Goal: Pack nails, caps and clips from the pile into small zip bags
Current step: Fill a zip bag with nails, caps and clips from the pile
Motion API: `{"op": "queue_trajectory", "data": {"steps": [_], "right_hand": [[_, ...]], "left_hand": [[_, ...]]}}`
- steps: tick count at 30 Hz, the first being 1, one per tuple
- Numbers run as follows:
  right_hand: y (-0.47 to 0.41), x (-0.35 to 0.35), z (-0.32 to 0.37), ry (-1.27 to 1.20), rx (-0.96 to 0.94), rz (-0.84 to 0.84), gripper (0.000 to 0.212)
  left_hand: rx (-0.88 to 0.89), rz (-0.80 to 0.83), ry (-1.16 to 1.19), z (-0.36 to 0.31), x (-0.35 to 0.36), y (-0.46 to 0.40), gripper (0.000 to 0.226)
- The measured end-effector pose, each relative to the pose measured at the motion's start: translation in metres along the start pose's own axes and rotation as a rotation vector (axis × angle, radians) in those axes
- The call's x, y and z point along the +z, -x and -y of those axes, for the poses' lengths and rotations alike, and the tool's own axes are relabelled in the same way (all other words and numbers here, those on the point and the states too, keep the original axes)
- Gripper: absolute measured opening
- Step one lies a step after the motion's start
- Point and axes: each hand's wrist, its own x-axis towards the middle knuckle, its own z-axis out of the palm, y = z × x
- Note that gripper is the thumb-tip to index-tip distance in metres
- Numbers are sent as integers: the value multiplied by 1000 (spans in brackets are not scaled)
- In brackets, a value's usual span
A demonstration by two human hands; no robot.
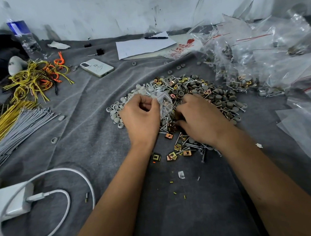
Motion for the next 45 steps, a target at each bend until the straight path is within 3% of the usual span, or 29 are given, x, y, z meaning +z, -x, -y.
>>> {"op": "queue_trajectory", "data": {"steps": [3, 8, 14, 19, 25, 35, 38, 45], "right_hand": [[-2, 2, -6, -44, 55, -71, 20], [-7, -3, -4, -368, 112, -350, 3], [-7, -3, -1, -428, -34, -349, 15], [-7, 3, 1, -525, 14, -401, 14], [-5, 0, 3, -425, 2, -492, 13], [-5, 1, 5, -252, 80, -421, 15], [-5, 2, 6, -260, 14, -367, 13], [-9, 3, -4, -229, 63, -378, 27]], "left_hand": [[-1, 1, 7, 1, 0, 0, 14], [21, 50, -1, 1, 1, 1, 15], [39, 95, -9, -1, 2, 1, 26], [43, 135, -9, -1, 3, 1, 20], [141, 184, -24, -2, 5, 2, 14], [264, 173, 8, -3, 4, 4, 14], [300, 181, 33, -4, 5, 5, 12], [213, -3, 13, 1, -1, -2, 14]]}}
